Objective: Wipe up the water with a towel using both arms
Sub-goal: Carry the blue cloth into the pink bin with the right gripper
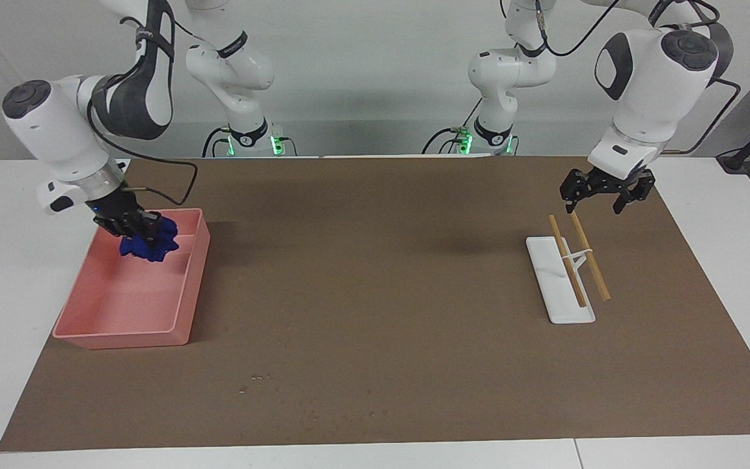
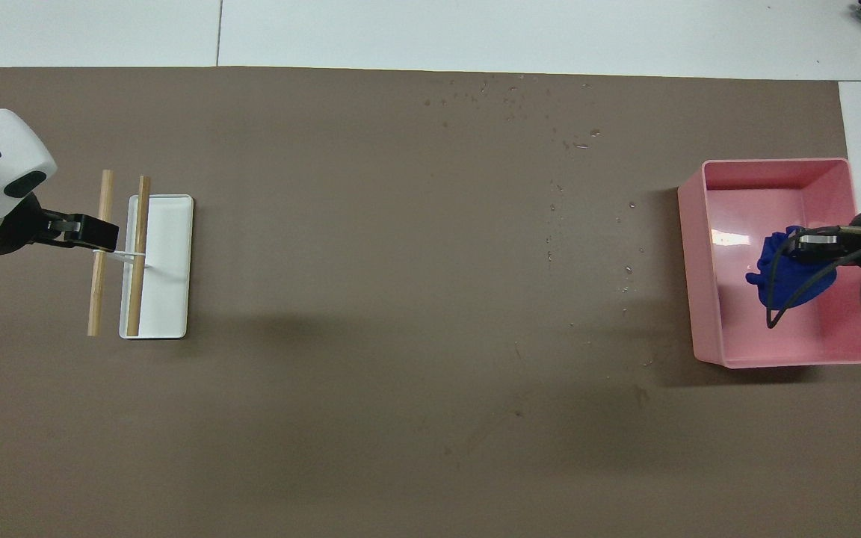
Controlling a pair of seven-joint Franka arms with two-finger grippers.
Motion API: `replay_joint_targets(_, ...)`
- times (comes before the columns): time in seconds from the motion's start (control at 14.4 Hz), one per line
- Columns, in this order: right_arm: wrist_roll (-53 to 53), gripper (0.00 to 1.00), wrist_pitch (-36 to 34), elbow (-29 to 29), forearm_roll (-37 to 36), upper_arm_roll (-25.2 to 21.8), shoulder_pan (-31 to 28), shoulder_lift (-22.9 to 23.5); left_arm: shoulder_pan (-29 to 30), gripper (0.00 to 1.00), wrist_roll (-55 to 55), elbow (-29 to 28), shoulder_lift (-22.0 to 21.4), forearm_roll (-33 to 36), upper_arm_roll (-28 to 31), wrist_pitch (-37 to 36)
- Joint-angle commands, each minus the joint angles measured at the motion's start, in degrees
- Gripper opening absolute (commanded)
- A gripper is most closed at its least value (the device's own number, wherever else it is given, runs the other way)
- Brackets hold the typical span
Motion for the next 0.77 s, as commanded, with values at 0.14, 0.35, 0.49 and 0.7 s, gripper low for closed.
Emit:
replay_joint_targets(0.14, -2.4, 0.00, 10.9, -7.4, -1.3, 0.9, -2.4, 3.8, -0.9, 1.00, -0.4, -0.3, -2.3, -4.0, 0.7, -0.3)
replay_joint_targets(0.35, -2.6, 0.04, 10.7, -10.0, -1.7, 0.9, -2.3, 3.1, -0.9, 1.00, -0.5, -0.1, -4.2, -4.1, 0.6, -3.0)
replay_joint_targets(0.49, -2.6, 0.81, 8.4, -9.7, -2.0, 0.9, -2.3, 3.0, -0.8, 1.00, -0.4, -0.1, -4.4, -4.0, 0.7, -3.5)
replay_joint_targets(0.7, -2.7, 1.00, 4.4, -5.9, -2.9, 0.9, -1.8, 2.5, -0.2, 1.00, -0.3, 3.4, -4.5, -4.0, 0.8, -5.7)
